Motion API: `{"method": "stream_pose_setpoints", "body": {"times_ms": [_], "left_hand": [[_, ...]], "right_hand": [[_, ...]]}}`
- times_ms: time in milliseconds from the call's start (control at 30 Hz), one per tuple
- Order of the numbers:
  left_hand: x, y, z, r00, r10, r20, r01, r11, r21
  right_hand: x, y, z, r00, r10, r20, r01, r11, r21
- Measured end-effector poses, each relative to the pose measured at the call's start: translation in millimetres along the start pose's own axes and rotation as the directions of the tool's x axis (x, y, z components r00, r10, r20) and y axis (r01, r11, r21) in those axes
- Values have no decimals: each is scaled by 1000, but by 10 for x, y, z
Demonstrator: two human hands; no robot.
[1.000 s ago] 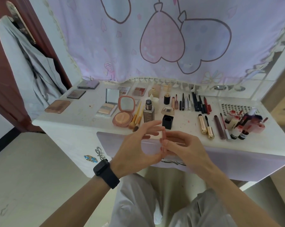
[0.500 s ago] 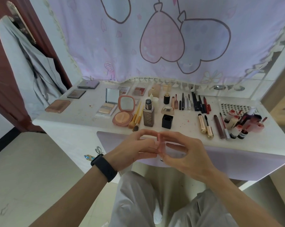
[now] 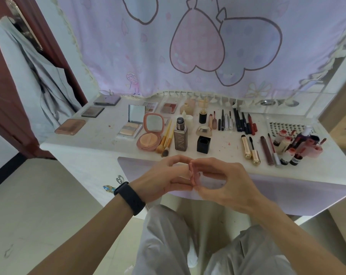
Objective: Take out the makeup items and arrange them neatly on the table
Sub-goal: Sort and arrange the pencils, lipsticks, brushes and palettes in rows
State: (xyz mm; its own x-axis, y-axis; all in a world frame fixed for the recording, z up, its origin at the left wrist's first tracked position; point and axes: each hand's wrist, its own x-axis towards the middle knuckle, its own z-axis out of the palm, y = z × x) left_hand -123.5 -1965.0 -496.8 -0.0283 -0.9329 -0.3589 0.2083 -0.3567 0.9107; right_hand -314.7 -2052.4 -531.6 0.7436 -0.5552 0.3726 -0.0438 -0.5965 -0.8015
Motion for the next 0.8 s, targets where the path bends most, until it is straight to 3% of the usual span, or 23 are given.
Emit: {"method": "stream_pose_setpoints", "body": {"times_ms": [233, 400, 533, 633, 800], "left_hand": [[-2, -53, -17, 1000, 1, -1, -2, 990, -142], [-29, -100, -38, 999, 23, 49, -12, 977, -213], [-50, -99, -101, 995, 46, 85, -17, 950, -311], [-62, -92, -149, 991, 66, 119, -16, 925, -379], [-87, -98, -231, 993, 47, 110, -7, 942, -334]], "right_hand": [[-2, -22, 7, 999, 47, -25, -46, 998, 40], [38, -29, -2, 992, 117, 40, -122, 982, 147], [74, -34, -71, 973, 222, 65, -229, 891, 392], [89, -30, -90, 964, 264, 18, -240, 846, 476], [59, 18, -55, 929, 370, 18, -301, 725, 620]]}}
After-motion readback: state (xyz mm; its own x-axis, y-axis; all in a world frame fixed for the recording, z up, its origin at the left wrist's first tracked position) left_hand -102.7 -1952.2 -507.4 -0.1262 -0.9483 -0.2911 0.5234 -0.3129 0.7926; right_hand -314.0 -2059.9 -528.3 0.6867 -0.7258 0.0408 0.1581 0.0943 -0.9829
